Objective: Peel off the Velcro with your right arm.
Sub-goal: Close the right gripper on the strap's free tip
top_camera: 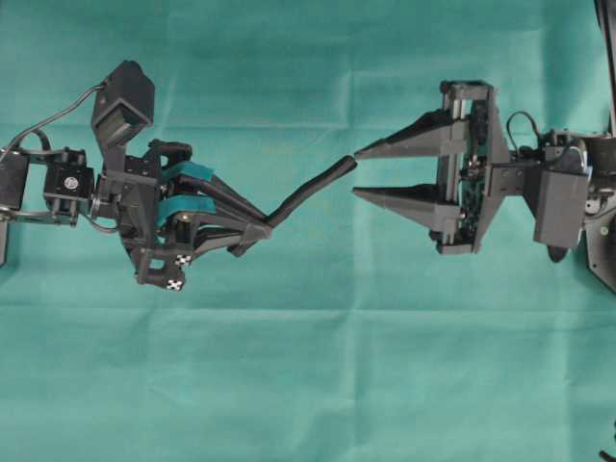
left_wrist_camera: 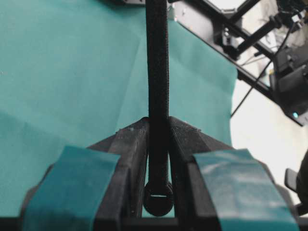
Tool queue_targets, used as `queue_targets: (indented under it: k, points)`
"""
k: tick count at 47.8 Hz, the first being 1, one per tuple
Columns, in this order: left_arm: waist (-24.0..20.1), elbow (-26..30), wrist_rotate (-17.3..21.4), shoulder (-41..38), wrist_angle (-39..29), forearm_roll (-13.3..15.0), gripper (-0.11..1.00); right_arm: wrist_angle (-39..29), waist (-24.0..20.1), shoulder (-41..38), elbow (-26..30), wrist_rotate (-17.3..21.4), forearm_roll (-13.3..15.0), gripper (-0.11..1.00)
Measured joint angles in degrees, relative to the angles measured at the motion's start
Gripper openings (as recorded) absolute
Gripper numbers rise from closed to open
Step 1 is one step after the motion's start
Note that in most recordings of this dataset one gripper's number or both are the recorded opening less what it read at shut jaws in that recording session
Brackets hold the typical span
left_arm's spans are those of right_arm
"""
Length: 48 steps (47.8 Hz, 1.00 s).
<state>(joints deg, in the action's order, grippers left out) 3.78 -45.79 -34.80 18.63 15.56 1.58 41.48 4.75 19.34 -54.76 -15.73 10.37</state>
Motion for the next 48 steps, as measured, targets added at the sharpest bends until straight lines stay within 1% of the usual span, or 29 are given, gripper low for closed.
queue_targets:
  k: [17,29,41,46,48]
  points:
    - [-0.1,-0.1,-0.1,0.0,0.0,0.0,0.1,0.1,-0.2,-1.1,0.1,-0.1,0.0,0.11]
    - [-0.1,0.0,-1.6,-0.1,0.0,0.0,0.1,0.1,-0.2,-1.1,0.1,-0.1,0.0,0.11]
    - [-0.1,0.0,-1.8,-0.1,0.0,0.0,0.1,1.1,-0.2,-1.9,0.4,-0.1,0.0,0.11]
    - [-0.1,-0.1,-1.8,-0.1,0.1,0.1,0.1,1.3,-0.2,-2.4,0.8,-0.1,0.0,0.09]
    - [-0.1,-0.1,-1.8,-0.1,0.0,0.0,0.1,1.3,-0.2,-2.6,1.0,-0.1,0.0,0.06]
